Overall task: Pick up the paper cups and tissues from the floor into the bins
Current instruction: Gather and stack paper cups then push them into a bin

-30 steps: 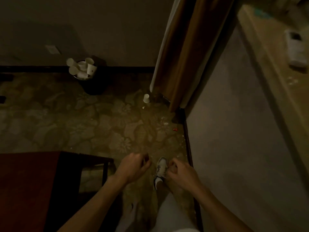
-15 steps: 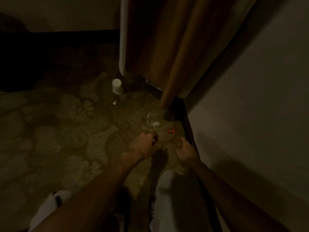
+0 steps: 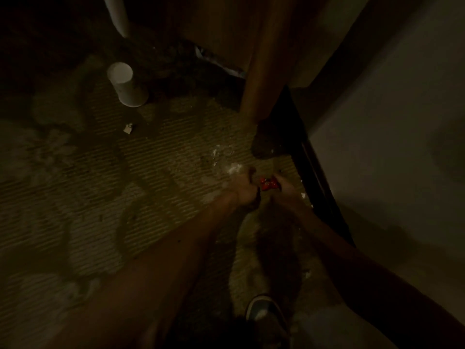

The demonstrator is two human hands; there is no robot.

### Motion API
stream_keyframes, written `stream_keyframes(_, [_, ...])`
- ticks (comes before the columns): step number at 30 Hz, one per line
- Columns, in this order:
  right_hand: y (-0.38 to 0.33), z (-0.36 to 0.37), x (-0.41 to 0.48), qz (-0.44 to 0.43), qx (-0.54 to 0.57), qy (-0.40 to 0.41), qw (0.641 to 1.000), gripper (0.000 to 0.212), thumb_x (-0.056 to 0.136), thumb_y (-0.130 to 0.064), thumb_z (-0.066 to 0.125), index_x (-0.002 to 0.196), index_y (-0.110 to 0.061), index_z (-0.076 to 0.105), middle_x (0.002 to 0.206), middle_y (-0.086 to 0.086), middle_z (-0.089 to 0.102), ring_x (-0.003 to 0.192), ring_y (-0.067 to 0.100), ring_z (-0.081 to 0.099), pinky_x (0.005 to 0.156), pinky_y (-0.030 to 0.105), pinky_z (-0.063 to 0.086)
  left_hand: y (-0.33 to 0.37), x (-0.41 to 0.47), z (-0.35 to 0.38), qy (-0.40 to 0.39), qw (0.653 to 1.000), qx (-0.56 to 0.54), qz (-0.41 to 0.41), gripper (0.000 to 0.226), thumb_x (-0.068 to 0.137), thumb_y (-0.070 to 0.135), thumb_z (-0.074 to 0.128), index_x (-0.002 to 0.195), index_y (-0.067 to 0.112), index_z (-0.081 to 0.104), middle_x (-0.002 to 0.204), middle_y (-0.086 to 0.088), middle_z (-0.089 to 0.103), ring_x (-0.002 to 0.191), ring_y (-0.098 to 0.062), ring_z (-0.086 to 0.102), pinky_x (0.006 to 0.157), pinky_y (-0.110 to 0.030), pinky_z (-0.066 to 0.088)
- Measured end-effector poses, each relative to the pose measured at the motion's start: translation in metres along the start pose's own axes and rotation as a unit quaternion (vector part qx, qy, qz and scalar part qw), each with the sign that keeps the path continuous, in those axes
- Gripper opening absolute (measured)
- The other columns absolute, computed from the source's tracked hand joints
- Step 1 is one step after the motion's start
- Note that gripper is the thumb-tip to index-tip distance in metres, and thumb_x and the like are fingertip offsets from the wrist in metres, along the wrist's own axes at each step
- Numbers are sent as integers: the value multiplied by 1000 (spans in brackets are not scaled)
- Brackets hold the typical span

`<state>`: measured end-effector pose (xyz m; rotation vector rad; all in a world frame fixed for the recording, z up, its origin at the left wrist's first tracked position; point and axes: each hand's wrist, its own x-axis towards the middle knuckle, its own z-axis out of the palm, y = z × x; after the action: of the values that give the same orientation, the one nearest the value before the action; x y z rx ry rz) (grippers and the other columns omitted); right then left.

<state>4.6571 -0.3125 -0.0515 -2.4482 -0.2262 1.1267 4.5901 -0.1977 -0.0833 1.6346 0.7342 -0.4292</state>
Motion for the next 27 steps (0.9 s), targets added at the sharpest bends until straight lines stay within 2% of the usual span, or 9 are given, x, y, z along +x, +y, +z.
stream_keyframes(5, [3,17,4,6,73,0,997,39,98,-7,51,137,-7,53,129,13,60,112,16,60,79,14,39,-9,-4,6,13,951,-292,-99,42,106,15,40,147,9,34,92,-21,60,69,-30,58,55,-38,50])
stream_keyframes(7, [-5,33,6,-6,101,-30,994,34,99,-6,48,130,-9,60,102,4,66,79,-5,64,62,8,44,-13,-9,4,17,926,-363,-98,37,107,19,39,137,-1,43,88,-19,63,65,-28,60,50,-33,51])
stream_keyframes(10, [-24,58,11,-9,193,-73,978,37,98,3,38,125,-4,62,103,14,65,77,14,63,59,20,51,-22,-16,-15,115,915,-375,-93,29,106,28,41,100,6,58,66,-5,62,46,-13,61,41,-23,49])
stream_keyframes(12, [-44,72,18,-25,223,-94,970,37,97,6,34,122,3,61,101,18,65,77,20,59,70,31,49,-32,-15,-38,188,920,-333,-84,32,106,26,43,91,6,63,69,-9,64,59,-19,60,54,-28,49])
stream_keyframes(16, [-111,99,24,-79,218,-159,960,29,101,-10,43,123,-10,62,87,-5,73,68,-2,65,59,14,48,-49,-25,-104,291,874,-376,-104,40,105,27,44,77,4,62,82,-21,60,77,-26,57,74,-39,48])
stream_keyframes(18, [-151,112,30,-164,133,-134,968,33,101,-21,49,134,-22,55,106,-5,67,78,-7,62,66,14,48,-59,-37,-138,325,851,-397,-113,47,105,31,43,66,8,57,68,-16,58,62,-25,56,65,-33,45])
stream_keyframes(20, [-195,121,43,-264,11,-87,961,47,100,-26,51,146,-29,41,139,3,50,118,9,55,97,29,48,-69,-48,-170,358,840,-389,-120,50,105,34,43,65,9,58,65,-12,59,58,-24,57,65,-32,45])
stream_keyframes(22, [-241,127,56,-339,-110,-50,933,59,100,-25,50,153,-33,26,161,6,17,146,27,24,116,43,28,-76,-58,-198,387,835,-370,-131,48,104,35,44,66,10,59,68,-10,61,68,-26,61,70,-34,46])
stream_keyframes(27, [-317,144,85,-364,-263,-6,894,75,98,-21,52,157,-34,6,164,7,-16,150,36,-2,120,53,17,-82,-75,-247,371,886,-257,-105,44,103,44,41,74,17,60,91,-15,68,95,-34,66,89,-45,52])
